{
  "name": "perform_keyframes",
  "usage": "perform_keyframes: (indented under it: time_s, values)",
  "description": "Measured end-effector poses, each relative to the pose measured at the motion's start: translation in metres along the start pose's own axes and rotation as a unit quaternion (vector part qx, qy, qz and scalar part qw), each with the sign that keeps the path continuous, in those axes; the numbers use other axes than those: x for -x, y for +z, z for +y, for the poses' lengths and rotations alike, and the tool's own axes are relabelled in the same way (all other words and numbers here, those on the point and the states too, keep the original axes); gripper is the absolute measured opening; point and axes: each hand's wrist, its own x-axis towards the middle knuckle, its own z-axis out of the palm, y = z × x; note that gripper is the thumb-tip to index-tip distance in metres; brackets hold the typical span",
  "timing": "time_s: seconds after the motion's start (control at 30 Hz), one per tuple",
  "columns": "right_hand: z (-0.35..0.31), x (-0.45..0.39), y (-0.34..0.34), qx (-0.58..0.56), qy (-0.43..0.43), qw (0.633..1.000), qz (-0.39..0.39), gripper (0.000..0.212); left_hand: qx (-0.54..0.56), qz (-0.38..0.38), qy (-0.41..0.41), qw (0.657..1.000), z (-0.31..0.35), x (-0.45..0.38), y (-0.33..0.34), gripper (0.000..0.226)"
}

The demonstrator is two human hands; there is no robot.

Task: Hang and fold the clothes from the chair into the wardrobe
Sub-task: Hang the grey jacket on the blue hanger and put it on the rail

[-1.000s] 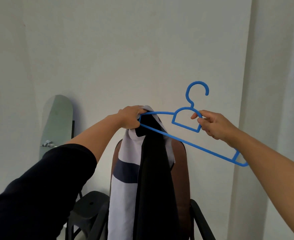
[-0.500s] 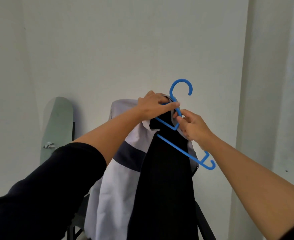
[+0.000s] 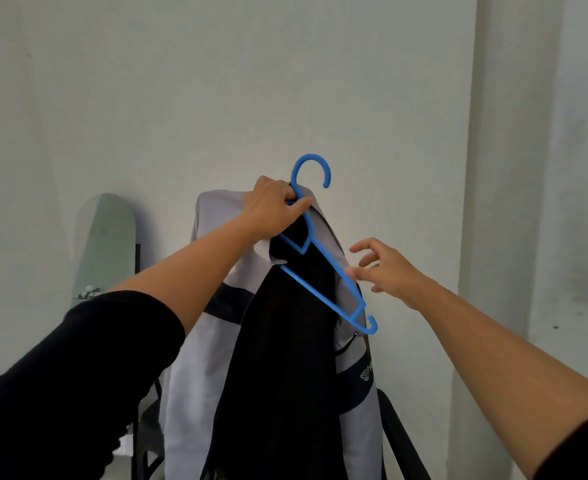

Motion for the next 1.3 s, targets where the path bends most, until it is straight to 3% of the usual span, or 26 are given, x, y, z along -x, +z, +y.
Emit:
perform_keyframes:
  time_s: [0.1,0.17,0.33,0.43,0.57,0.7,0.83,1.0,1.07,1.13,1.17,1.23,1.3]
  values:
    - [0.012,-0.002,0.009,0.032,0.062,0.996,-0.049,0.022,-0.008,-0.001,0.025,1.0,0.0,0.004,-0.004,0.045]
    - [0.018,-0.007,0.015,0.071,0.047,0.996,-0.016,0.012,-0.04,-0.011,0.034,0.999,0.002,0.007,-0.005,0.044]
    - [0.022,-0.013,-0.001,0.19,0.01,0.977,0.096,0.03,-0.182,-0.005,0.043,0.982,-0.01,0.018,0.001,0.038]
    - [0.018,-0.014,-0.007,0.185,-0.001,0.975,0.124,0.027,-0.225,0.019,0.042,0.973,-0.019,0.021,0.011,0.044]
    - [-0.005,-0.015,0.003,0.121,-0.019,0.986,0.115,0.022,-0.196,0.055,0.013,0.979,-0.021,0.018,0.018,0.05]
    - [-0.038,-0.021,0.018,0.112,-0.073,0.985,0.11,0.02,-0.224,0.028,-0.05,0.973,-0.02,0.018,0.022,0.058]
    - [-0.063,-0.023,0.027,0.089,-0.115,0.986,0.085,0.021,-0.137,0.024,-0.116,0.983,-0.036,0.021,0.022,0.053]
    - [-0.072,-0.013,0.05,0.134,-0.171,0.973,-0.083,0.032,0.011,0.089,-0.17,0.981,-0.049,0.023,0.018,0.047]
    - [-0.07,-0.016,0.049,0.166,-0.224,0.96,-0.026,0.031,0.066,0.122,-0.168,0.976,-0.051,0.024,0.017,0.045]
    - [-0.063,-0.025,0.043,0.217,-0.274,0.928,0.127,0.017,0.107,0.141,-0.17,0.969,-0.055,0.024,0.012,0.045]
    - [-0.06,-0.027,0.037,0.255,-0.256,0.915,0.178,0.024,0.124,0.148,-0.171,0.966,-0.057,0.025,0.008,0.045]
    - [-0.053,-0.03,0.025,0.328,-0.165,0.913,0.181,0.039,0.15,0.161,-0.166,0.961,-0.061,0.027,0.001,0.046]
    - [-0.046,-0.03,0.012,0.345,-0.091,0.927,0.119,0.03,0.175,0.172,-0.15,0.958,-0.063,0.029,-0.005,0.048]
